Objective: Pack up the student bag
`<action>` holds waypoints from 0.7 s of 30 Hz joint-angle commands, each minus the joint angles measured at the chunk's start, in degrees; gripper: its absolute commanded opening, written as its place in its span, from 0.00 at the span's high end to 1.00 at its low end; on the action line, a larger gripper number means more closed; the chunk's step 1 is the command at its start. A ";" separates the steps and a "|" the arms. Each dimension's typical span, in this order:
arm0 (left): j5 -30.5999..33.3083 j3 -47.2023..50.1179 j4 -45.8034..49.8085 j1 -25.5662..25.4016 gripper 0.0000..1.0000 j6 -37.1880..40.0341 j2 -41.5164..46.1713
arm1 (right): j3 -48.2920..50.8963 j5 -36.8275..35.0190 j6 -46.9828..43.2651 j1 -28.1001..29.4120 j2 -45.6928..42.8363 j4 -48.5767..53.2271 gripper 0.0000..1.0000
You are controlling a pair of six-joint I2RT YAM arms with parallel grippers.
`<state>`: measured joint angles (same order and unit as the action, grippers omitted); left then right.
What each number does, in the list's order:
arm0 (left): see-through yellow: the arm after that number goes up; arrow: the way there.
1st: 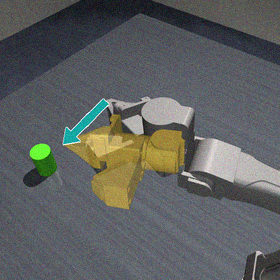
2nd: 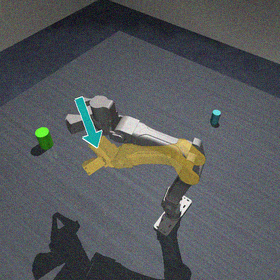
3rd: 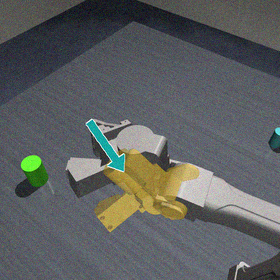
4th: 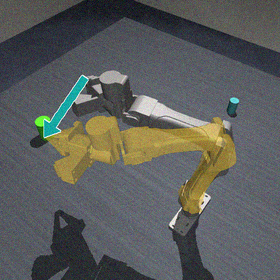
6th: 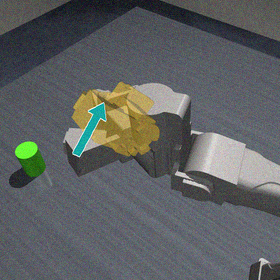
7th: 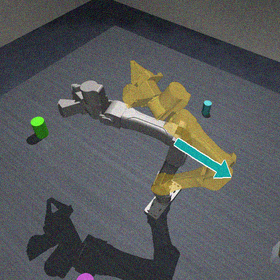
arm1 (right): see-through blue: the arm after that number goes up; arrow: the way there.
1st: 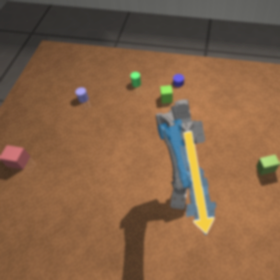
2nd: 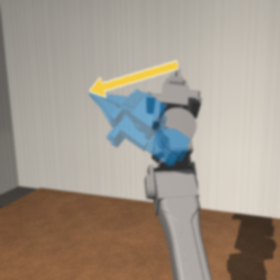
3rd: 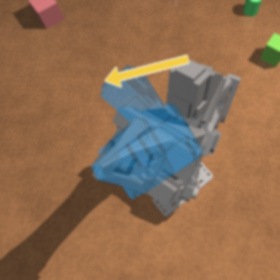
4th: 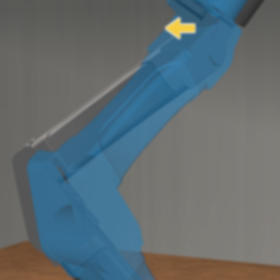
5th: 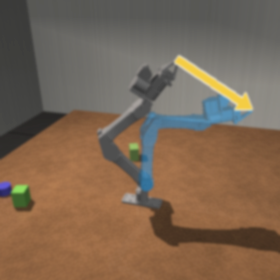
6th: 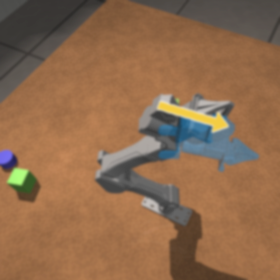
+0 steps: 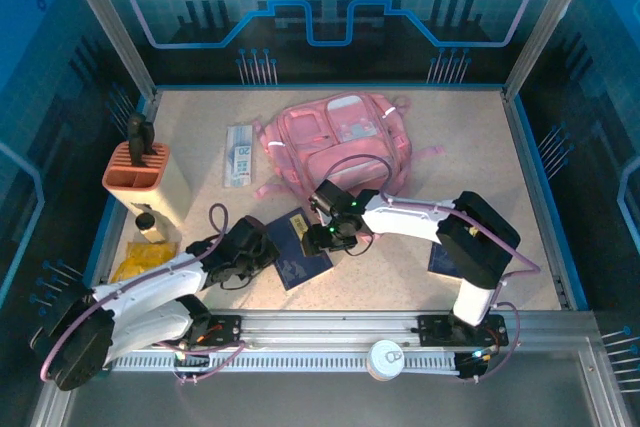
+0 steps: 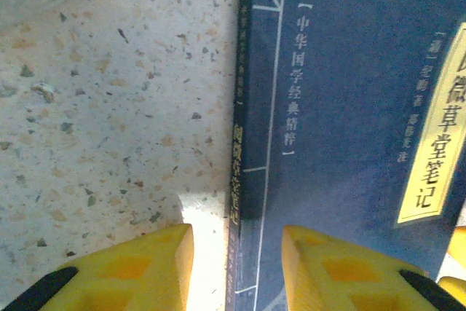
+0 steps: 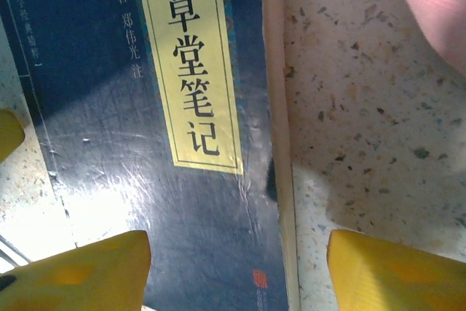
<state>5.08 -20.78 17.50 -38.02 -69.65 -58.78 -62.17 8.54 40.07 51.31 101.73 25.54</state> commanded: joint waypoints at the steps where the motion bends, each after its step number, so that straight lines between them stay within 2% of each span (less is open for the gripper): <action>1: -0.18 0.86 -2.22 -0.46 0.63 -1.47 -1.36 | -1.79 0.39 -1.00 1.47 1.59 1.52 0.35; 6: 0.02 1.44 -5.13 -0.58 0.63 -2.24 -2.51 | -2.69 0.57 -0.29 2.45 2.20 1.40 0.36; 21: -1.21 1.17 -7.47 -0.91 0.68 -1.55 -5.53 | -2.32 7.38 1.40 2.25 -0.90 -1.14 0.42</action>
<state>5.15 -20.43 15.33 -38.11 -70.63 -61.89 -64.25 12.58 40.32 53.34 102.98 25.71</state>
